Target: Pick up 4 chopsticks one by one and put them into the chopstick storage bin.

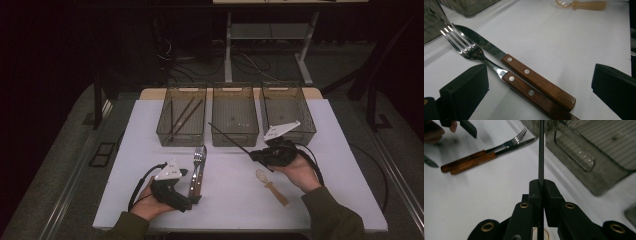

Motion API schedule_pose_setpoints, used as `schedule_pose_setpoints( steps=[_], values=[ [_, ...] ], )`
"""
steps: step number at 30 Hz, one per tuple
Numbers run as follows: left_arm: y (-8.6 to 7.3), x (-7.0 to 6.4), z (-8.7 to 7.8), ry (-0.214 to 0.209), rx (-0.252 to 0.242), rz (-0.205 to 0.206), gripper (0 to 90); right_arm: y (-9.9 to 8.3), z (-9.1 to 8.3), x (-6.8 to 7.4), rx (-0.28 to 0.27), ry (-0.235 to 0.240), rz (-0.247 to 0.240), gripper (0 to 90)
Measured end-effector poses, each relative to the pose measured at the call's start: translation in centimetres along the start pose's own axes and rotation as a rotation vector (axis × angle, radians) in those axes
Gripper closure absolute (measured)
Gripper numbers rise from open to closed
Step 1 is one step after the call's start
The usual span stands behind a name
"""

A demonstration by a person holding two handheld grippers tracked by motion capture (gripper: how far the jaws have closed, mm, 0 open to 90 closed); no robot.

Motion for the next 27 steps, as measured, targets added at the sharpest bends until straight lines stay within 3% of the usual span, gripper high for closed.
schedule_pose_setpoints(
  steps=[16,27],
  values=[
    [0.1,0.0,-0.1,-0.012,-0.005,-0.001,0.0,6.5,3.1,0.6,-0.040,-0.021,0.003,85.2],
    [0.2,0.0,-0.2,-0.017,-0.017,-0.001,0.0,10.8,5.9,0.8,-0.059,-0.039,0.039,85.2]
  ],
)
Point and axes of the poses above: each handheld gripper's, and its own axes: z roughly forward along the jaws, y roughly out of its top, x roughly to its left, the point moved 4 cm from there along z, roughly forward along the jaws, and after that the axes turned 2 degrees about -y, right-handed, at the moved point
